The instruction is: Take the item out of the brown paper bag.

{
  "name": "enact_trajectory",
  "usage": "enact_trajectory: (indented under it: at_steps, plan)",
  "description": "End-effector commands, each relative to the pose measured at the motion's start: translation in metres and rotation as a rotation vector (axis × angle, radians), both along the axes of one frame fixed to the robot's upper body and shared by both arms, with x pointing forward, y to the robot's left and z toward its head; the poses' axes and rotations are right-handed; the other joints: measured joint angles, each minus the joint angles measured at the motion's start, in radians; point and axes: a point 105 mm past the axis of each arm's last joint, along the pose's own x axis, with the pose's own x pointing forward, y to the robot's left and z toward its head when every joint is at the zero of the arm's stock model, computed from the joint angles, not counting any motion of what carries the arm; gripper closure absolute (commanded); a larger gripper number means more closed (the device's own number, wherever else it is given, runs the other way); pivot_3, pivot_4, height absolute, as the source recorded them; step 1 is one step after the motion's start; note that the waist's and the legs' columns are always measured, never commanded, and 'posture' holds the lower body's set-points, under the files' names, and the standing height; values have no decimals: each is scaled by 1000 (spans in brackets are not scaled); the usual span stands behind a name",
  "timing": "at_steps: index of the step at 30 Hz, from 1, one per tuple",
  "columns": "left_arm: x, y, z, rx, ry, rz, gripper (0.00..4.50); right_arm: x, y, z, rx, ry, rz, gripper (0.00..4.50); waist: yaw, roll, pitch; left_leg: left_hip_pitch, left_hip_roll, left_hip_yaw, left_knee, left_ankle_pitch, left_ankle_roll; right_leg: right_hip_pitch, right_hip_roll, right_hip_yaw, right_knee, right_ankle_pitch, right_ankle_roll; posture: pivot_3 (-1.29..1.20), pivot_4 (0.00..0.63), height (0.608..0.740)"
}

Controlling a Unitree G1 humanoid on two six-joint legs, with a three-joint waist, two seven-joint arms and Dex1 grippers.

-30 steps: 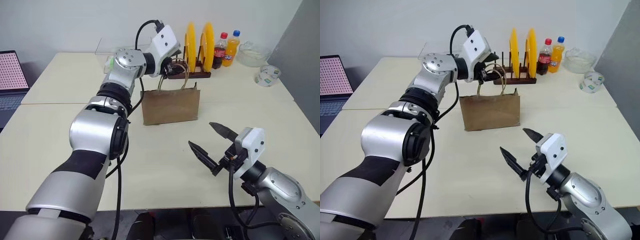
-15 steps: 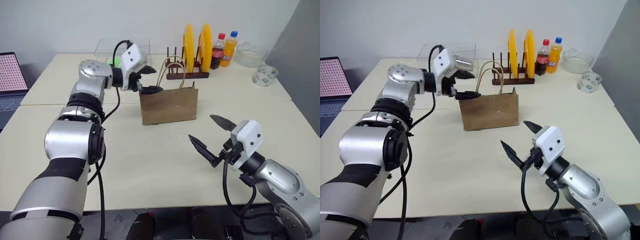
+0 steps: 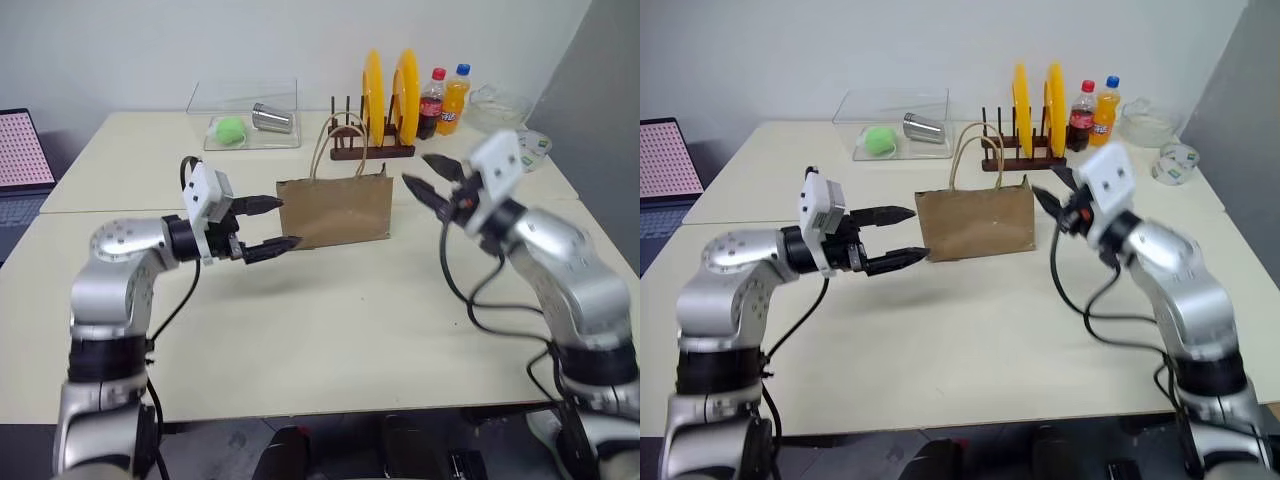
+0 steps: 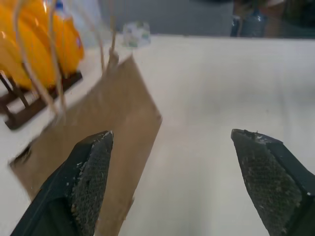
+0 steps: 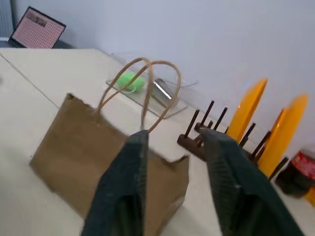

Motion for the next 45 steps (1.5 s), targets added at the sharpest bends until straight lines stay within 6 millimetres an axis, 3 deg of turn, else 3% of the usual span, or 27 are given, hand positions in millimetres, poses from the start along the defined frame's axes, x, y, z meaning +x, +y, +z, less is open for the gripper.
enact_trajectory:
  at_steps: [1,2,9,12,17,21,25,32,35,39,42,45]
  plan:
    - [-15,-3,1,-32,-21,79,480,23,4,3,-95,-36,19,4157,-3,0,0,0,0,0,0,0,0,0,1,0,0,0,0,0,150,740]
    - [-20,-4,-2,-41,-18,94,480,33,7,3,-126,-38,20,4486,-5,0,0,0,1,0,0,0,0,-1,1,0,0,0,0,0,150,740]
    - [-28,-9,-14,-63,28,115,480,88,24,-18,-355,19,-24,4486,-9,0,0,0,1,2,-1,0,0,-2,1,1,0,0,-1,0,150,740]
    - [-26,-10,-13,-56,21,109,480,99,29,-24,-449,9,-62,4486,-9,1,0,0,1,2,-1,1,-2,-2,1,2,0,0,-1,0,150,740]
    - [-29,-8,-15,-17,10,94,480,92,40,-23,-523,-8,45,4486,-7,1,0,0,0,2,-3,2,-4,-2,1,2,-2,0,-1,0,150,740]
    - [-34,-2,-23,46,13,75,480,67,46,-18,-575,13,285,4486,-9,2,1,0,0,2,-4,2,-4,-2,1,2,-2,0,-1,0,150,740]
    - [-37,0,-27,71,18,48,480,45,43,-16,-619,33,419,4486,-7,2,1,0,1,1,-6,2,-4,-3,1,1,-3,0,-1,0,150,740]
    - [-39,4,-30,104,18,10,480,-2,50,-39,-679,90,608,4486,-4,3,1,1,1,1,-10,1,-2,-2,1,1,-5,0,-1,0,150,740]
    - [-38,2,-29,98,15,-2,480,4,57,-21,-623,5,547,4486,-7,3,2,1,1,2,-10,1,-2,-3,0,2,-5,0,-1,0,150,740]
    - [-39,0,-27,72,16,-5,480,26,52,32,-422,-99,387,4486,-6,4,2,3,1,2,-12,2,-4,-3,1,2,-5,1,-2,0,150,740]
    - [-39,0,-24,45,10,2,480,56,33,34,-496,-121,183,4486,-2,3,2,4,1,1,-13,2,-4,-2,1,1,-7,1,-2,0,150,740]
    - [-38,-3,-23,34,6,1,480,73,26,27,-569,-105,84,4486,2,3,2,4,1,1,-13,2,-4,-1,1,1,-9,1,-2,0,150,740]
